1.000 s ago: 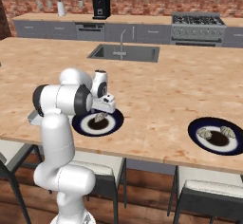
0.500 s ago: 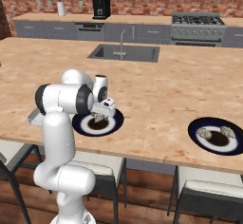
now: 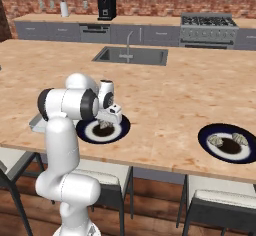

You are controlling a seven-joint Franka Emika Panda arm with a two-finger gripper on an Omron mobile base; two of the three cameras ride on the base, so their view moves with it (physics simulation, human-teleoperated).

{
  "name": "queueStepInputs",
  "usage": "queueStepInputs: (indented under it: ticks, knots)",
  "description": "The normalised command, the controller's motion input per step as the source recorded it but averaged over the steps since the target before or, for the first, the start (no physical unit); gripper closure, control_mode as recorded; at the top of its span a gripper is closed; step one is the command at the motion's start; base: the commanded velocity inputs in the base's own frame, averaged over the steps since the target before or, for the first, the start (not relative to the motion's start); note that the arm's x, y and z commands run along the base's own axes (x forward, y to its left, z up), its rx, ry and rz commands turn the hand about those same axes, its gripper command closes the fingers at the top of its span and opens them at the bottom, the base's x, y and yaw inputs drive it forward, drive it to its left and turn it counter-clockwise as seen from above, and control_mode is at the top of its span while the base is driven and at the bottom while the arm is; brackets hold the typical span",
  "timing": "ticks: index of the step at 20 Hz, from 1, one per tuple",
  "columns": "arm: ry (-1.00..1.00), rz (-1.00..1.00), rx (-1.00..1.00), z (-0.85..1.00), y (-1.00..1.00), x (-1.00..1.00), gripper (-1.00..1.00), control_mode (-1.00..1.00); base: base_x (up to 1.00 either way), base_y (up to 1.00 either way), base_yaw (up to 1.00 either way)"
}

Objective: Place two dumplings into each of the tupperware containers and then place the containers in the fridge.

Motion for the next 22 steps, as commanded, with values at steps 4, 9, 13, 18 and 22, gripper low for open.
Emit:
queueStepInputs:
  ticks: [4,9,13,18,22]
  knots:
    - [0.00,0.00,0.00,0.03,0.00,-0.12,1.00,-1.00,0.00,0.00,0.00]
    - [-0.01,0.00,0.00,0.58,0.02,-0.39,1.00,-1.00,0.00,0.00,0.00]
    - [0.00,0.00,0.00,0.77,0.11,-0.47,1.00,-1.00,0.00,0.00,0.00]
    - [0.00,0.00,0.00,0.47,0.62,-0.52,1.00,-1.00,0.00,0.00,0.00]
    - [0.00,0.03,0.00,0.16,0.92,-0.01,1.00,-1.00,0.00,0.00,0.00]
